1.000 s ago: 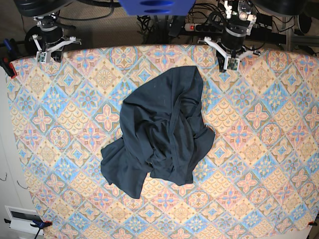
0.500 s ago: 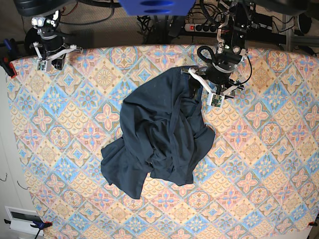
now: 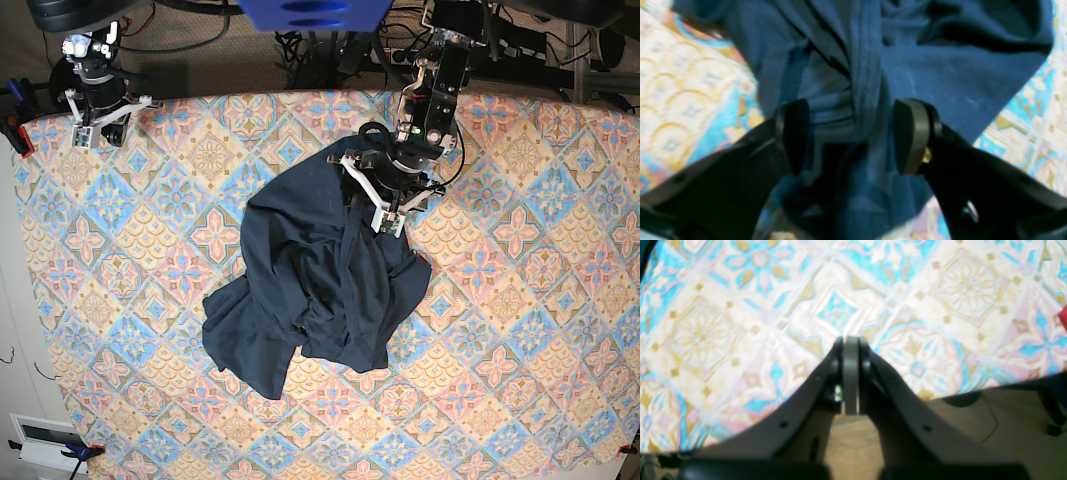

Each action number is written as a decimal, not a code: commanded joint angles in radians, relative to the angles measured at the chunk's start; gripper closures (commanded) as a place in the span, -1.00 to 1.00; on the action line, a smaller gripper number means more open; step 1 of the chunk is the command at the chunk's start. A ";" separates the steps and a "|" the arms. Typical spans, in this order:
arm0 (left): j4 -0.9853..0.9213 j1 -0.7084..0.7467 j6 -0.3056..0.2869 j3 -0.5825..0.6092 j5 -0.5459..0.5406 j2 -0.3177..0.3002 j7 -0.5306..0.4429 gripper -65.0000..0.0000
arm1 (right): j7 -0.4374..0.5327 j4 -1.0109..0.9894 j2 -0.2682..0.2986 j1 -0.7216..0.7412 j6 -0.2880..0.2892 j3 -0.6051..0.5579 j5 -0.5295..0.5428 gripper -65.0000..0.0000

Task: Layout the t-shirt on the table in an organized manner, then fold the t-shirt properly
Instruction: 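Lower the left gripper onto the shirt pile and pinch the fabric, then lift and drag the pinched shirt away from the right gripper, then reach the right gripper to the shirt's loose end and grasp it, then pull the grasped end with the right gripper away from the left gripper, then regrasp the shirt with the left gripper near its held end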

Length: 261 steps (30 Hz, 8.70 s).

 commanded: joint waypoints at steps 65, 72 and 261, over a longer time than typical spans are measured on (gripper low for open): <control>0.032 0.239 0.002 -1.282 -0.611 -0.264 0.150 0.61 | -0.214 -0.117 0.009 0.762 0.000 -0.744 0.001 0.44; 0.032 0.236 0.002 -1.260 -0.611 -0.220 0.152 0.22 | -0.214 -0.251 -0.026 0.912 0.000 -0.848 0.001 0.44; 0.104 0.139 -0.001 -0.203 -0.341 -0.445 0.002 0.18 | -0.114 -0.613 0.090 1.156 0.428 -0.262 0.440 0.98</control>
